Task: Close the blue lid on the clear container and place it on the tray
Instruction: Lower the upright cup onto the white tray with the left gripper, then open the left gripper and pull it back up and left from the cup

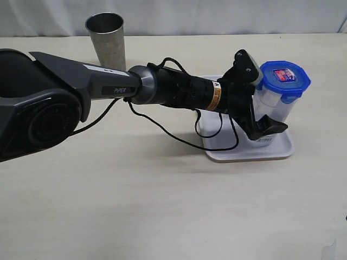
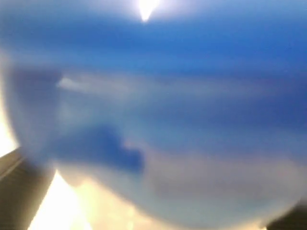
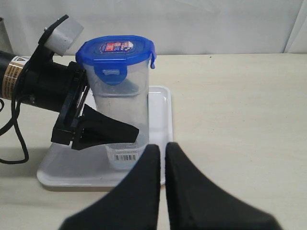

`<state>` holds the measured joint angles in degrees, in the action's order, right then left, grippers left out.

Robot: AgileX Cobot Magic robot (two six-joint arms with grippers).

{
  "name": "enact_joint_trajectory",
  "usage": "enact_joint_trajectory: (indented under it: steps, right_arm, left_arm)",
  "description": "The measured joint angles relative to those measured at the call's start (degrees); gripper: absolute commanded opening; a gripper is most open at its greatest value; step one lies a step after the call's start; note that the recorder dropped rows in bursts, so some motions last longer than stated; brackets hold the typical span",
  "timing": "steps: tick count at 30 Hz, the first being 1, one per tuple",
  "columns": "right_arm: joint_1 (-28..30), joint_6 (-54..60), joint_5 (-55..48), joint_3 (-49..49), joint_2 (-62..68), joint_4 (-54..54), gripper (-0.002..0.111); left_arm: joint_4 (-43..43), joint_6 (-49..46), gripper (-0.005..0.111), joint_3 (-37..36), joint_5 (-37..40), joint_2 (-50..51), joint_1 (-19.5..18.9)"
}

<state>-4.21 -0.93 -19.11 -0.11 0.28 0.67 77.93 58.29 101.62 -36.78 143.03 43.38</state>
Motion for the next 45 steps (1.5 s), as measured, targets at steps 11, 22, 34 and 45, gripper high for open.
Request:
enact_joint_trajectory:
  steps: [11, 22, 34, 45]
  right_arm:
    - [0.0, 0.0, 0.0, 0.0, 0.0, 0.0, 0.004]
    - [0.0, 0.0, 0.0, 0.0, 0.0, 0.0, 0.004]
    - [0.0, 0.0, 0.0, 0.0, 0.0, 0.0, 0.004]
    - [0.0, 0.0, 0.0, 0.0, 0.0, 0.0, 0.004]
  left_arm:
    - [10.6, 10.4, 0.100, 0.0, -0.9, 0.0, -2.7]
    - [20.5, 19.4, 0.100, 0.0, -4.3, -0.1, -5.5]
    - [22.5, 25.4, 0.094, 0.0, -1.9, -3.2, -7.2]
    - [22.5, 27.0, 0.000, 0.0, 2.4, -7.7, -7.3]
